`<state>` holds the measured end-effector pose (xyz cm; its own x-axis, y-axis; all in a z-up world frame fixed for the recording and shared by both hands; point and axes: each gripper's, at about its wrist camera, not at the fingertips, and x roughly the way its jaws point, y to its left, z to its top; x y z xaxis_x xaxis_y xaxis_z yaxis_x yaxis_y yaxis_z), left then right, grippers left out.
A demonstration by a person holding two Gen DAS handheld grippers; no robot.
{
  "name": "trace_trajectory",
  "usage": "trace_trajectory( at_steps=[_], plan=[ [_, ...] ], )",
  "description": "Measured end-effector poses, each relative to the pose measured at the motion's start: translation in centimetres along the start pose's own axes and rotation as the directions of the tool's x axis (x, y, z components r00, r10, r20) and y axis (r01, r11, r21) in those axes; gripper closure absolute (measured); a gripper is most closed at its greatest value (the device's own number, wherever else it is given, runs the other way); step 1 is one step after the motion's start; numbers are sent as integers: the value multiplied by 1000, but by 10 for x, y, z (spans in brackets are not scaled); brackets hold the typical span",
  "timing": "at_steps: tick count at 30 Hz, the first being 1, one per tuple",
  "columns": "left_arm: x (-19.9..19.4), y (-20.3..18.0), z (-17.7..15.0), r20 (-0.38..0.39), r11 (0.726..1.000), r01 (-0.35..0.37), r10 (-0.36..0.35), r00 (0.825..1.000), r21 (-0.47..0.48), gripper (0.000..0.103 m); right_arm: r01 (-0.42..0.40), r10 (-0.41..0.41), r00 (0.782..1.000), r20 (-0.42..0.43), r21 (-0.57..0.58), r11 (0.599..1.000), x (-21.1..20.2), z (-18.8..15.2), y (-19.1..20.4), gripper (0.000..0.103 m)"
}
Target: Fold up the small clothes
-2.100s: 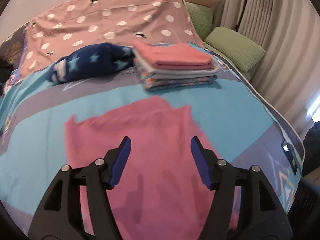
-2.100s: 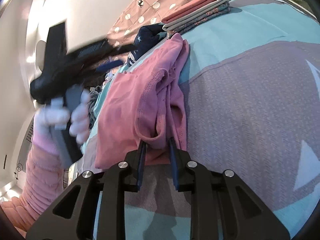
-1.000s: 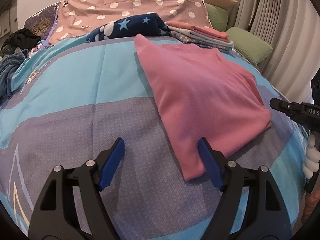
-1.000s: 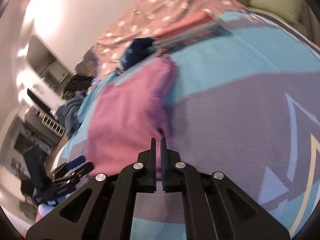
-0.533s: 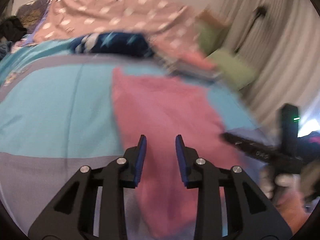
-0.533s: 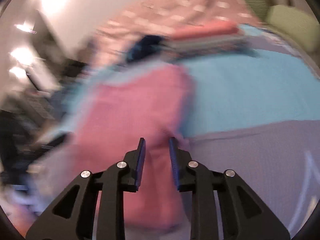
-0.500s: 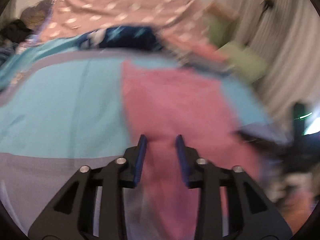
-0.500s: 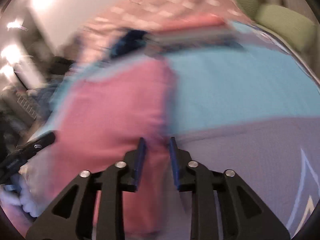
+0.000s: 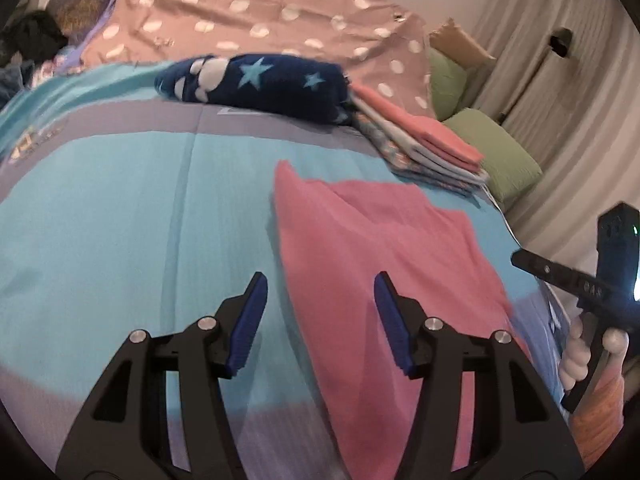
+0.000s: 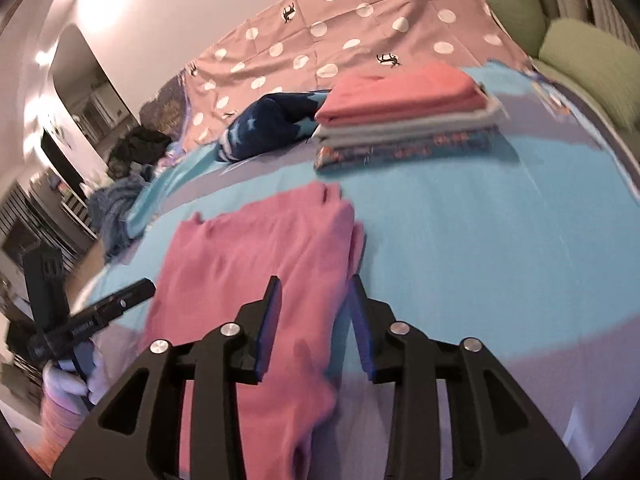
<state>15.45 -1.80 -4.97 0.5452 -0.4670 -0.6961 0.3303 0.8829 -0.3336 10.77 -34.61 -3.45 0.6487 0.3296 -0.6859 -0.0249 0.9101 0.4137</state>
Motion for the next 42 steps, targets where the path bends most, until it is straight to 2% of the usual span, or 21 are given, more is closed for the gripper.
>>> trace_trajectory(
  at_steps=[2, 4, 5, 6, 7, 8, 11, 14, 16, 21, 25, 27, 30, 31, 32, 33, 35, 37, 39, 41, 42],
  plan=[
    [20, 15, 17, -27, 998, 20, -22, 999, -59, 48, -23, 23, 999, -46, 4, 1000, 23, 11, -4, 59],
    [36, 26, 28, -34, 990, 95, -99, 994, -104, 67, -54, 54, 996, -76, 9, 999, 42, 17, -9, 59],
    [41, 30, 30, -26, 980, 158, -162, 986, -119, 92, -68, 68, 994, -80, 8, 998, 51, 19, -10, 70],
    [44, 33, 30, -15, 973, 195, -198, 980, -125, 96, -45, 46, 996, -70, 8, 999, 61, 20, -15, 85],
    [50, 38, 27, -5, 981, 163, -164, 986, -104, 96, -21, 22, 998, -63, 20, 1000, 68, 20, -21, 96],
    [56, 40, 23, -13, 990, 114, -115, 993, -84, 96, -38, 41, 998, -45, 57, 998, 77, 18, -34, 101],
    [65, 55, 22, -26, 976, 145, -151, 988, -161, 95, -156, 163, 986, -26, 189, 970, 80, 13, -60, 102],
    [64, 46, 22, -23, 987, 101, -105, 994, -121, 94, -137, 142, 990, -20, 156, 978, 78, 11, -53, 101],
    [62, 46, 20, -14, 987, 106, -108, 994, -124, 93, -139, 140, 990, 2, 146, 979, 72, 9, -51, 99],
    [34, 58, 13, 65, 974, 108, -96, 993, -198, 77, -106, 100, 994, 45, 173, 979, 34, -8, -50, 87],
    [-6, 43, -11, 62, 957, 239, -231, 971, -168, 68, -173, 172, 985, 19, 105, 979, -9, -50, -34, 87],
    [-27, 21, -32, 35, 963, 253, -251, 967, -89, 54, -182, 183, 983, -9, 73, 981, -26, -75, -25, 86],
    [-41, -7, -70, -43, 962, 274, -273, 961, 7, 49, -240, 244, 967, -78, 56, 969, -41, -112, -11, 83],
    [-41, -12, -81, -61, 963, 268, -266, 962, 24, 48, -245, 247, 962, -120, 35, 969, -39, -123, -5, 78],
    [-39, -17, -93, -70, 974, 220, -217, 974, 50, 48, -231, 229, 963, -143, 5, 973, -36, -132, 1, 76],
    [-34, -20, -103, -99, 982, 175, -167, 981, 71, 50, -214, 210, 971, -116, -22, 977, -40, -136, 6, 76],
    [-41, -26, -104, -82, 986, 139, -131, 988, 91, 51, -193, 188, 974, -127, -27, 981, -45, -133, 12, 76],
    [-51, -31, -101, -49, 990, 101, -96, 994, 100, 53, -201, 199, 976, -83, -13, 979, -58, -123, 14, 75],
    [-57, -38, -100, -33, 987, 78, -74, 997, 138, 53, -194, 193, 980, -44, -22, 981, -67, -114, 14, 68],
    [-59, -40, -98, -22, 988, 74, -71, 997, 138, 50, -154, 154, 988, -14, -24, 988, -71, -102, 10, 49],
    [-59, -41, -95, -19, 988, 74, -73, 997, 137, 47, -141, 140, 990, -16, -18, 990, -67, -96, 7, 48]
  ],
)
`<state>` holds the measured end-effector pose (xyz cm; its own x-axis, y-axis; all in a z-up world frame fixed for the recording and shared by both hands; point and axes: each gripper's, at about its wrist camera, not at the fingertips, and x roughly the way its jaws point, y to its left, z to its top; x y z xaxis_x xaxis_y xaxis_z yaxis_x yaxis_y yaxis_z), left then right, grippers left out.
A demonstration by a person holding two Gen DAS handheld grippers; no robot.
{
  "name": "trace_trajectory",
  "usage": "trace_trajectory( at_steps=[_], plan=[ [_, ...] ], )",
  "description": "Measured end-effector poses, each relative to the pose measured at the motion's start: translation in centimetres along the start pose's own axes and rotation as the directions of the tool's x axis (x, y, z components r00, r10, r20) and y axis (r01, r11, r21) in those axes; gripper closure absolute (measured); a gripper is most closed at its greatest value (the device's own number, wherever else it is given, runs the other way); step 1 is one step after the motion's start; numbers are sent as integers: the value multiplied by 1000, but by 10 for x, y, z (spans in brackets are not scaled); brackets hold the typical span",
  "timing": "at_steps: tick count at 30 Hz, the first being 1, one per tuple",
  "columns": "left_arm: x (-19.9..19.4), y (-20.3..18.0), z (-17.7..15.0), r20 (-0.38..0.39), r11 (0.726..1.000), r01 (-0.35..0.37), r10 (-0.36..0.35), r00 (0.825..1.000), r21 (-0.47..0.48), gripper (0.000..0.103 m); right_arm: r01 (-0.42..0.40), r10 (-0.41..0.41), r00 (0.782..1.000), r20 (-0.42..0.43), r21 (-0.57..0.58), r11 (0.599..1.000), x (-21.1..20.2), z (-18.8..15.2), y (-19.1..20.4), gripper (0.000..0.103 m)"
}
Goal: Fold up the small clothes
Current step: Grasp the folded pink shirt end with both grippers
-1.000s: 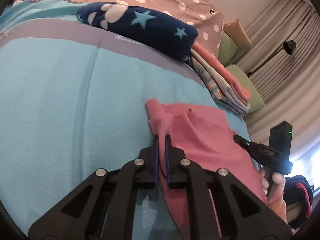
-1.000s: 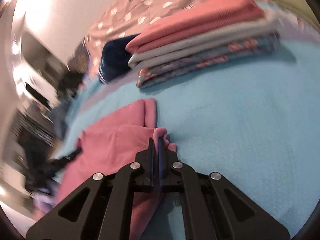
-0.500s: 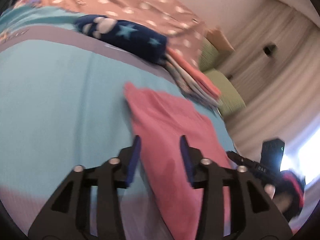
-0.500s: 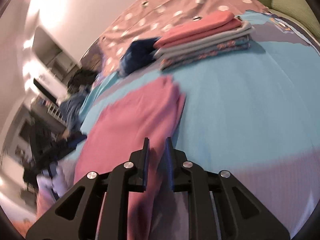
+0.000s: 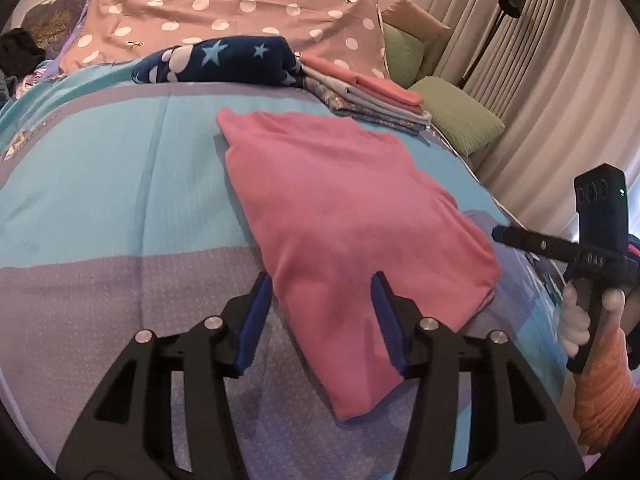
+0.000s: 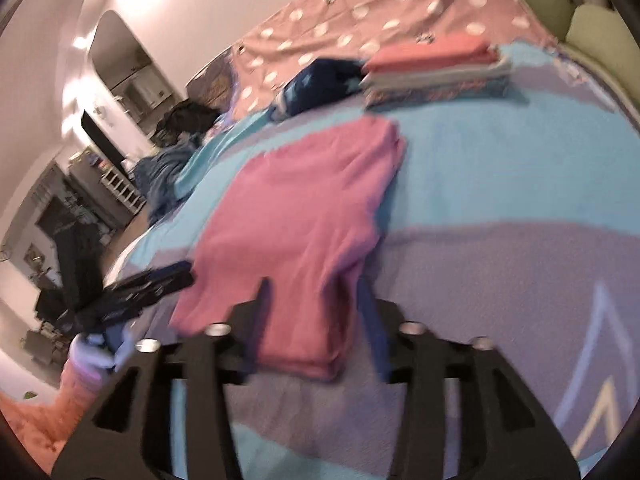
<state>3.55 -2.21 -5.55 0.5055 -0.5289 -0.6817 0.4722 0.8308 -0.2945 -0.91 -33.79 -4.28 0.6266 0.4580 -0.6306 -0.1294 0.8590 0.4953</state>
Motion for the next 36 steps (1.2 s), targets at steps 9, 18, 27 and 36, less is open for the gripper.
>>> trace_trajectory(
  at_steps=[9, 18, 27, 36],
  plan=[
    [22, 20, 30, -11, 998, -25, 25, 1000, -50, 36, -50, 59, 995, -79, 108, 993, 44, 32, -51, 48],
    [66, 60, 54, -53, 979, 127, -137, 989, -158, 33, -284, 299, 943, -143, 120, 951, 91, 57, -65, 48],
    [112, 67, 94, -51, 977, 168, -176, 983, -132, 35, -339, 346, 916, -205, 69, 938, 138, 95, -59, 51],
    [114, 48, 100, -25, 999, -33, 32, 999, -38, 80, -145, 135, 981, -142, -64, 987, 139, 97, -33, 82]
  ],
)
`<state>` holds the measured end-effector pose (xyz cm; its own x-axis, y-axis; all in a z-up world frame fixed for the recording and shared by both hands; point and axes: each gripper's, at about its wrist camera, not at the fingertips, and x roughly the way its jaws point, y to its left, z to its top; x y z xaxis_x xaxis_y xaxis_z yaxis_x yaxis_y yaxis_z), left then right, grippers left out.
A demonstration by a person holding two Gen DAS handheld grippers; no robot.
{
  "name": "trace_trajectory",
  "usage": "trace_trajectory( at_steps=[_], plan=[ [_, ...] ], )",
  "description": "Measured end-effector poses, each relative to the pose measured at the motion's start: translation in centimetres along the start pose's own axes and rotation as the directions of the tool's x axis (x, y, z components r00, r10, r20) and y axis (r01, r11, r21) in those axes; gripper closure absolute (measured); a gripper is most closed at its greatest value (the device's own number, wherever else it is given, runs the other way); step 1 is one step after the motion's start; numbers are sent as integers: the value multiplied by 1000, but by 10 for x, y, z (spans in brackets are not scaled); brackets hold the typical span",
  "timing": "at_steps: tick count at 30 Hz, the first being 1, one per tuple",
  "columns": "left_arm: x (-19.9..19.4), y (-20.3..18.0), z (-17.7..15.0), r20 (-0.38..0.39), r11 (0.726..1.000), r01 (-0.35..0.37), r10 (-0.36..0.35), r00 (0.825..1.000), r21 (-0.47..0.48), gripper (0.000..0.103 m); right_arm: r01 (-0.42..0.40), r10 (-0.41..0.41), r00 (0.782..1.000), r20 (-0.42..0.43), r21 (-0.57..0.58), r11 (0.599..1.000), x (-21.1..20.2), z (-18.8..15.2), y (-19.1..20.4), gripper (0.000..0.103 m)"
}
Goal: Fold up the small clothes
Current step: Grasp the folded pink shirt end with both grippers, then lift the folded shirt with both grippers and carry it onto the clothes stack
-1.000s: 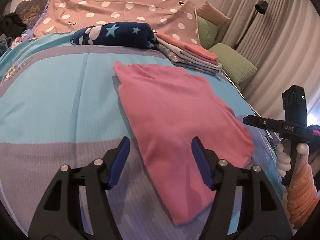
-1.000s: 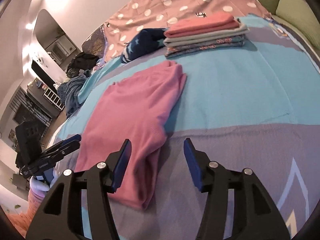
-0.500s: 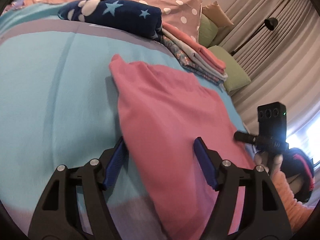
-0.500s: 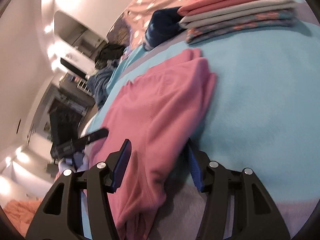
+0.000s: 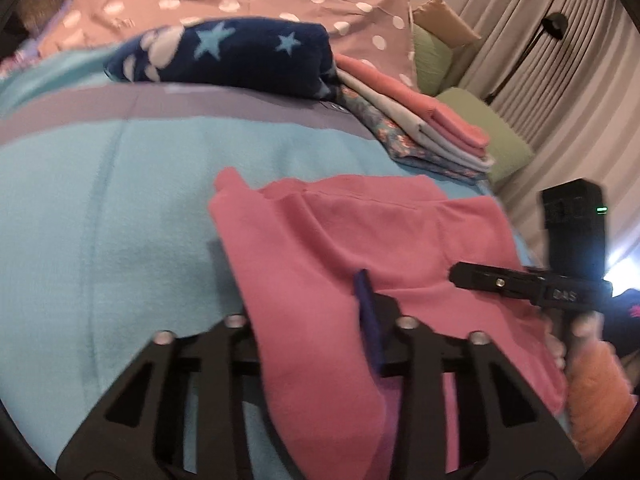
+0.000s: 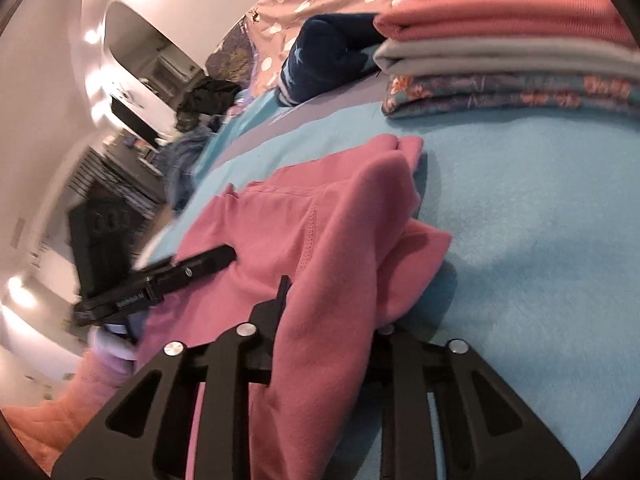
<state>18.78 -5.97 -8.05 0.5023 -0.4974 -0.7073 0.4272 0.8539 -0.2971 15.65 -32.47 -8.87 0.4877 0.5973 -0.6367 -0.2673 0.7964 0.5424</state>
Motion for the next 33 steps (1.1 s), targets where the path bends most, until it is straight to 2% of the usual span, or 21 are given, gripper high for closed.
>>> trace_trajectory(
  at_steps=[2, 4, 8, 11, 14, 18, 21, 25, 28, 32, 33],
  plan=[
    [-13, -17, -3, 41, 995, -79, 76, 996, 64, 84, 117, -113, 993, 45, -91, 989, -11, -5, 25, 85],
    [-34, -40, -3, 94, 982, -132, 120, 988, 136, 84, 188, -170, 979, 114, -171, 967, -32, -11, 53, 87],
    [-88, -85, 16, 210, 963, -123, 72, 975, 239, 87, 245, -181, 945, 272, -220, 944, -96, -6, 85, 87],
    [-124, -116, 53, 283, 953, -105, 21, 959, 283, 89, 289, -192, 898, 396, -201, 936, -147, 16, 97, 87],
    [-136, -144, 100, 330, 944, -101, -8, 944, 313, 90, 342, -220, 848, 482, -181, 922, -191, 53, 97, 87],
    [-117, -177, 171, 361, 924, -151, 16, 932, 351, 90, 413, -280, 798, 533, -146, 899, -218, 110, 78, 87],
    [-91, -189, 220, 359, 925, -174, 44, 932, 338, 90, 441, -320, 773, 547, -101, 892, -225, 148, 53, 87],
    [-57, -200, 260, 372, 910, -236, 100, 923, 340, 90, 456, -360, 753, 550, -43, 889, -218, 191, 11, 88],
    [-24, -194, 293, 380, 902, -288, 156, 912, 322, 92, 437, -379, 760, 527, 17, 899, -199, 220, -25, 88],
    [20, -170, 328, 388, 902, -348, 233, 891, 256, 94, 437, -420, 780, 464, 77, 896, -150, 251, -78, 88],
    [37, -160, 333, 369, 901, -360, 258, 893, 240, 94, 452, -447, 781, 436, 100, 887, -133, 254, -94, 88]
  ],
)
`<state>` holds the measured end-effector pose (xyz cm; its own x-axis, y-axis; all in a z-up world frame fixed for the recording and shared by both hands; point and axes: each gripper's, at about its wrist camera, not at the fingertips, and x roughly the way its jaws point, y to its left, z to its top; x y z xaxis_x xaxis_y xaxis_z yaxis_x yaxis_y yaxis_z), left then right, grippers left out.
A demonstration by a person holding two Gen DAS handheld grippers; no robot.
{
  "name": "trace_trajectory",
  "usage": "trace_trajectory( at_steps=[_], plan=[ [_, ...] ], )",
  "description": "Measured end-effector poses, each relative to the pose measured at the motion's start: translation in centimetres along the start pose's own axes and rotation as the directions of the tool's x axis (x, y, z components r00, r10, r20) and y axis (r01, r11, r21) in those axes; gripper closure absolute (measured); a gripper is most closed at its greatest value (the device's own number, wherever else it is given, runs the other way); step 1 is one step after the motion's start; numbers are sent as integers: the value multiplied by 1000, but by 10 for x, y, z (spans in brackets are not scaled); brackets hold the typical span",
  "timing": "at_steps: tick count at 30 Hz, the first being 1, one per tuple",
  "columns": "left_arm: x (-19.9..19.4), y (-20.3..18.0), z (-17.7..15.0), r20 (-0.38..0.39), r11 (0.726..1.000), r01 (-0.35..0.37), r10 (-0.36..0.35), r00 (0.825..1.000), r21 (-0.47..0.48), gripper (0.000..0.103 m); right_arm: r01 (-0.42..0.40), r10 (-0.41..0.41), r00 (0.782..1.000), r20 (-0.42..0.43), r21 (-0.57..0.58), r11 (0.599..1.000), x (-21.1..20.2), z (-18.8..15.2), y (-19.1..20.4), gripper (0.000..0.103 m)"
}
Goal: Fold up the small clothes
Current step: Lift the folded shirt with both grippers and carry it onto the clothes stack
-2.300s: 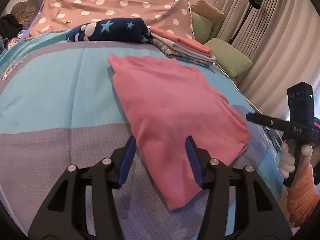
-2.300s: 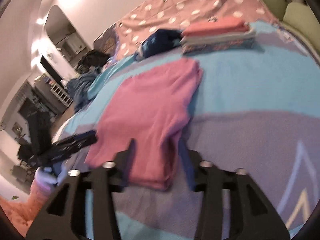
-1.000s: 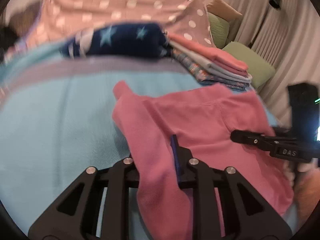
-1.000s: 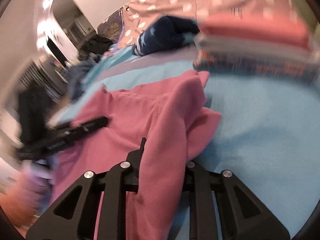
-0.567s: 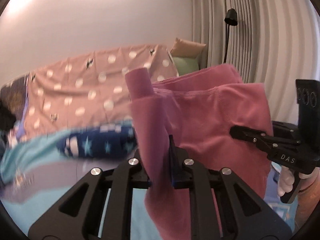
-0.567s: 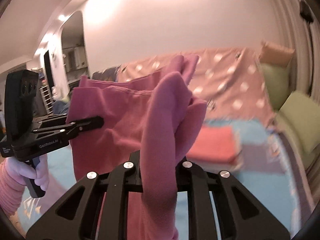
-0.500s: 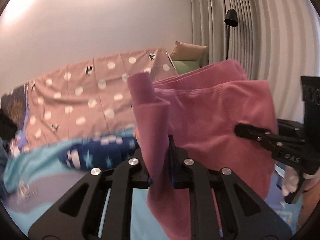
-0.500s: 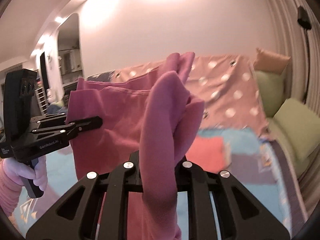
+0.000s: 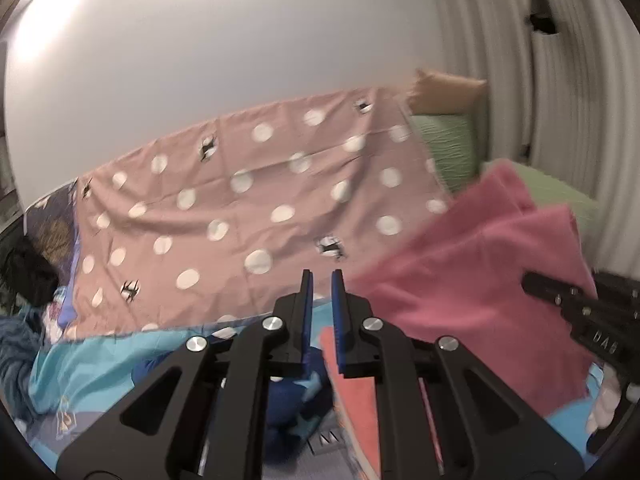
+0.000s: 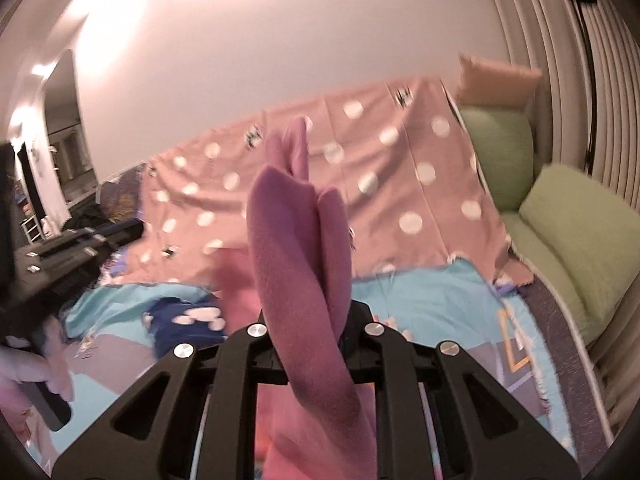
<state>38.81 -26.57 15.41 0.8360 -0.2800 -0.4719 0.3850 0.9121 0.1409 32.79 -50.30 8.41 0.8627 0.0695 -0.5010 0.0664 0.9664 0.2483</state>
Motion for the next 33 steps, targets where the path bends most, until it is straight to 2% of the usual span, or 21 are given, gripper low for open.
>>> trace_trajectory(
  at_steps=[2, 4, 6, 8, 9, 10, 11, 12, 14, 15, 16, 17, 19, 20, 21, 22, 24, 27, 29, 33],
  plan=[
    [34, 4, -18, -66, 1000, 13, -14, 998, -17, 94, 74, -74, 995, -61, 5, 997, 33, -14, -11, 88],
    [63, 5, -44, -137, 996, 76, -82, 987, -44, 90, 118, -115, 988, -102, 24, 993, 61, -31, -31, 88],
    [91, 3, -74, -205, 981, 174, -187, 961, -81, 79, 141, -132, 982, -133, 55, 989, 76, -42, -52, 88],
    [106, 0, -89, -230, 960, 245, -271, 935, -137, 75, 149, -129, 976, -176, 103, 984, 83, -50, -68, 88],
    [113, -2, -96, -236, 929, 314, -355, 904, -196, 70, 144, -118, 976, -185, 137, 980, 83, -55, -77, 88],
    [115, -7, -100, -234, 904, 356, -408, 883, -235, 66, 134, -105, 978, -181, 159, 978, 81, -57, -82, 88],
    [120, -11, -101, -228, 872, 402, -467, 854, -278, 55, 121, -89, 980, -176, 178, 977, 77, -59, -85, 88],
    [123, -16, -99, -226, 852, 428, -500, 836, -302, 45, 110, -77, 982, -171, 194, 975, 75, -60, -90, 88],
    [125, -30, -98, -234, 845, 432, -510, 828, -314, 39, 102, -69, 984, -167, 196, 975, 73, -60, -91, 88],
    [131, -37, -97, -249, 839, 433, -519, 817, -328, 32, 100, -68, 983, -168, 189, 977, 71, -60, -88, 88],
    [135, -43, -98, -267, 834, 435, -529, 805, -340, 30, 102, -71, 983, -170, 177, 979, 69, -60, -85, 88],
    [141, -50, -100, -302, 835, 427, -530, 793, -346, 29, 104, -75, 982, -172, 166, 981, 68, -59, -83, 88],
    [154, -65, -108, -366, 862, 377, -490, 791, -338, 35, 105, -79, 982, -173, 148, 983, 67, -59, -78, 88],
    [155, -69, -112, -362, 854, 387, -503, 785, -347, 66, 105, -79, 982, -174, 146, 984, 66, -59, -77, 88],
    [152, -75, -112, -334, 835, 420, -533, 777, -356, 78, 110, -85, 981, -172, 141, 984, 64, -59, -75, 88],
    [144, -82, -108, -308, 854, 415, -506, 806, -315, 81, 117, -94, 981, -169, 134, 984, 62, -58, -74, 89],
    [125, -90, -98, -273, 883, 423, -466, 842, -204, 83, 114, -97, 985, -146, 112, 987, 52, -54, -69, 89],
    [95, -88, -74, -243, 896, 433, -443, 863, -98, 83, 54, -46, 996, -74, 110, 993, 23, -39, -62, 89],
    [76, -79, -58, -206, 912, 408, -408, 890, -43, 83, 25, -21, 999, -35, 132, 991, 11, -27, -61, 90],
    [55, -47, -32, -148, 932, 359, -362, 920, -44, 83, -40, 38, 999, 17, 137, 990, 5, -4, -45, 90]
  ],
)
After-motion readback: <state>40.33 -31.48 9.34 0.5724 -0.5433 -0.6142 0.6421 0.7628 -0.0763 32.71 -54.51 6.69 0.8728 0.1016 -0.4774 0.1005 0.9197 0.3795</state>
